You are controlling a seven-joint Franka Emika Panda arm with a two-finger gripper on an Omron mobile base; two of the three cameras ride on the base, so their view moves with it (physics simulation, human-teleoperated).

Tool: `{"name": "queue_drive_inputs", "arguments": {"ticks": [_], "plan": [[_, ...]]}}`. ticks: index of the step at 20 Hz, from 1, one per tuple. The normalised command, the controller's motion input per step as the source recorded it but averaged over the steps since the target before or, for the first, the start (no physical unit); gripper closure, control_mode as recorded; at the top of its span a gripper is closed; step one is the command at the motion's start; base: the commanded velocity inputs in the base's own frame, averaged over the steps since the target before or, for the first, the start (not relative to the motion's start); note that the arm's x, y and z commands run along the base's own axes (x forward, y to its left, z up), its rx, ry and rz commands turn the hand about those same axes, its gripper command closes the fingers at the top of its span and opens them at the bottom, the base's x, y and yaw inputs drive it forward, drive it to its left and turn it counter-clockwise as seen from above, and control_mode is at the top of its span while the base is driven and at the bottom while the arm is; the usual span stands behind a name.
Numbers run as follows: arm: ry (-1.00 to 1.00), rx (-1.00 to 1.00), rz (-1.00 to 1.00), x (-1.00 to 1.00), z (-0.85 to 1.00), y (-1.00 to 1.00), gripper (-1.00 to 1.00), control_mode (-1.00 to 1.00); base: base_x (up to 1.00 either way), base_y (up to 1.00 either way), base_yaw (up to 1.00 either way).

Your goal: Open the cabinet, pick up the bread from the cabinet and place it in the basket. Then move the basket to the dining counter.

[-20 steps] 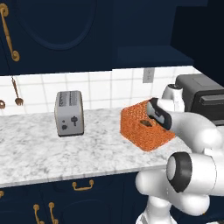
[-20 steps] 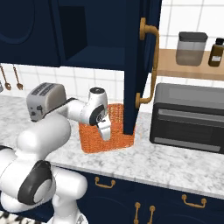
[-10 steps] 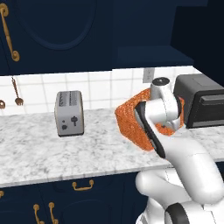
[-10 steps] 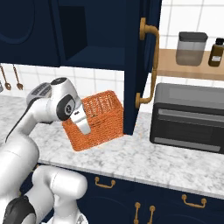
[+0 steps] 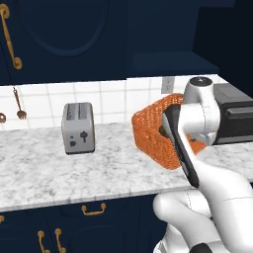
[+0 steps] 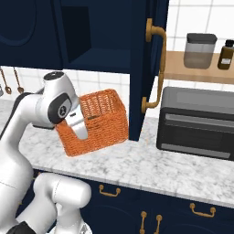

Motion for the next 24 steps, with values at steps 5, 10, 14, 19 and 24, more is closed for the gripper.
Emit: {"name": "queue_drive_inputs", "arguments": {"ticks": [5, 10, 14, 19, 24], "plan": [[-0.13, 0.15, 0.0, -0.37, 0.07, 0.41, 1.0, -1.0, 0.0, 0.0, 0.0], [-0.15, 0.1, 0.0, -0.47, 0.23, 0.12, 1.0, -1.0, 0.0, 0.0, 0.0], [-0.13, 0.24, 0.0, -0.64, 0.12, 0.05, 1.0, -1.0, 0.0, 0.0, 0.0], [0.0, 0.0, 0.0, 0.0, 0.0, 0.0, 1.0, 1.0, -0.97, 0.01, 0.0], [0.0, 0.0, 0.0, 0.0, 0.0, 0.0, 1.0, 1.0, -1.0, 0.2, 0.04]]}}
